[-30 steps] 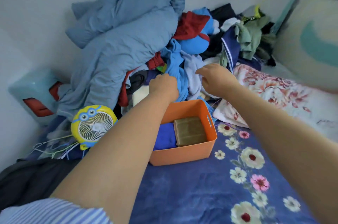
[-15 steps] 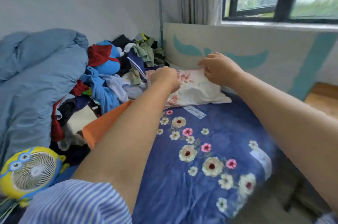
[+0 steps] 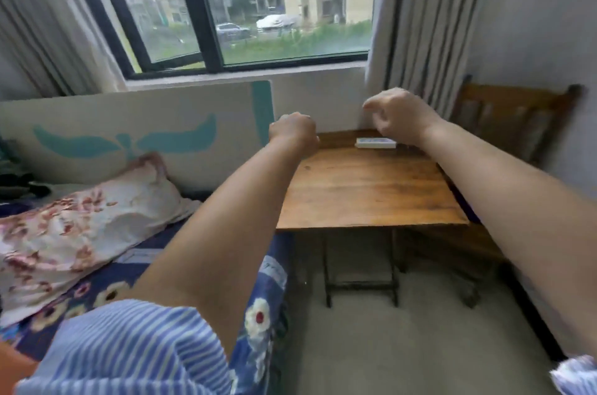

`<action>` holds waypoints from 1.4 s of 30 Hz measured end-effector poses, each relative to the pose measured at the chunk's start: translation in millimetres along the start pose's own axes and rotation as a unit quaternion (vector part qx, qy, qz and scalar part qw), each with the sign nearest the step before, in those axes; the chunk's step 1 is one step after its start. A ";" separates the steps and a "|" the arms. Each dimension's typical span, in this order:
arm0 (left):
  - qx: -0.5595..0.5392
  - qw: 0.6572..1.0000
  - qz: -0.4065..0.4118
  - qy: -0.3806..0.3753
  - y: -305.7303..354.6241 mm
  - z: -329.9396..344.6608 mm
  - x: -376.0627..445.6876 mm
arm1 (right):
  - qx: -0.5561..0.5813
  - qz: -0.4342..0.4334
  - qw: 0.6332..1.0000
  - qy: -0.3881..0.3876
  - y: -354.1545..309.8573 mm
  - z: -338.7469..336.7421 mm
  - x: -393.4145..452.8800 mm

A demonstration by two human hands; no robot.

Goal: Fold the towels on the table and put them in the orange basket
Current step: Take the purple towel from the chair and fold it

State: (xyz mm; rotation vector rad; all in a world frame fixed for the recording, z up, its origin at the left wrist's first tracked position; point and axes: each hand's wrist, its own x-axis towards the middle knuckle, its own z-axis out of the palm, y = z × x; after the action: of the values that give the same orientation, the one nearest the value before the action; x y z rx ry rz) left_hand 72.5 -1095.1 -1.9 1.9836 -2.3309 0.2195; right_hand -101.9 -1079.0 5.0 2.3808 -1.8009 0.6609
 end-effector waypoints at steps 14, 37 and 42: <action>-0.067 0.983 0.167 -0.026 300.0 58.7 186.0 | -0.029 0.162 0.986 -0.013 340.9 -27.2 -4.4; -0.015 0.919 0.282 -0.277 507.4 301.8 506.7 | 0.034 0.428 0.887 -0.169 690.1 188.5 78.1; -0.054 0.905 0.252 -0.338 540.6 380.8 516.6 | 0.038 0.466 0.854 -0.229 733.8 258.0 60.6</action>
State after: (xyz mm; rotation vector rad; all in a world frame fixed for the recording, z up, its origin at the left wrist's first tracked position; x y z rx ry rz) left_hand -530.4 -1574.5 -334.5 1.5122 -3.1492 -0.6745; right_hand -700.2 -1438.7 -343.2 1.6340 -3.2087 0.1781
